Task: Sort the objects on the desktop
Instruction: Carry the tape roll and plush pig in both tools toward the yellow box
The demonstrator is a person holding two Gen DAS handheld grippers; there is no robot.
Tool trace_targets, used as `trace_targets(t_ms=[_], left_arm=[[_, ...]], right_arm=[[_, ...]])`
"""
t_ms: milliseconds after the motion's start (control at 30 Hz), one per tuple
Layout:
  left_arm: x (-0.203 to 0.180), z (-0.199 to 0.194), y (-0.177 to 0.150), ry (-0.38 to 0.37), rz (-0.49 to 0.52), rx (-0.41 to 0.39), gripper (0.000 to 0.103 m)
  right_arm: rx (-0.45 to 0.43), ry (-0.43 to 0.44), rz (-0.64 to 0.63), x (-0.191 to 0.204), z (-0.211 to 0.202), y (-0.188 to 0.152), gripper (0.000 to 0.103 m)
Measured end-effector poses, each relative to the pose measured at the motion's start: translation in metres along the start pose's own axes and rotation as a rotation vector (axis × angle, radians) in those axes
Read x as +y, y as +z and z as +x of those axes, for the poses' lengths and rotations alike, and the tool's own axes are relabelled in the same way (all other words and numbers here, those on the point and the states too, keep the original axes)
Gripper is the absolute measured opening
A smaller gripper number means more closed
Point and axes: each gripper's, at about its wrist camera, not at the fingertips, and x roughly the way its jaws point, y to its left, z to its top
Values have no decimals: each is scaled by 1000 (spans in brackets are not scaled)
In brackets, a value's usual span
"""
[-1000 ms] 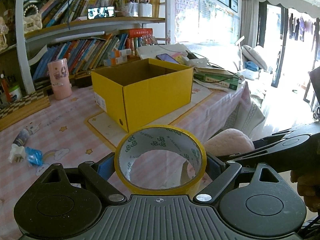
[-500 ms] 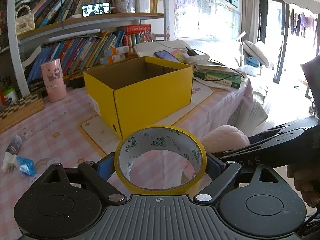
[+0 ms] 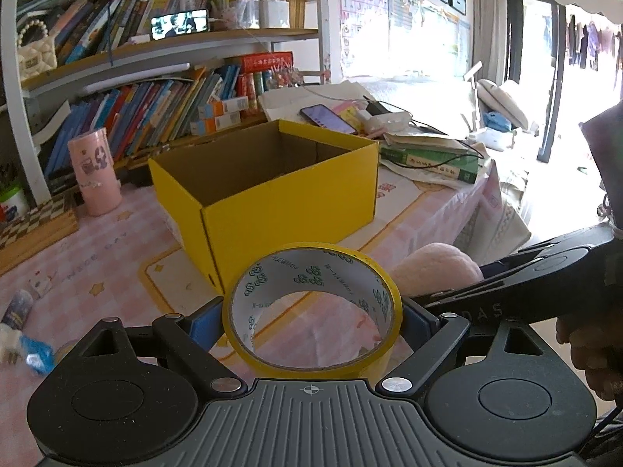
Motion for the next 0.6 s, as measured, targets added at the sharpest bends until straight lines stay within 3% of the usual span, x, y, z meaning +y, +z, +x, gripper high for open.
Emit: trace_targets(t_ms=[267,600], left_arm=[[-8,13,23,19,9,-47,92],[-10,22,68,97,28,-160,92]], right_arm=[[-68,-15,-15,-19,-3,26,64],[-200,-32,-12,-57,-14,86,64]])
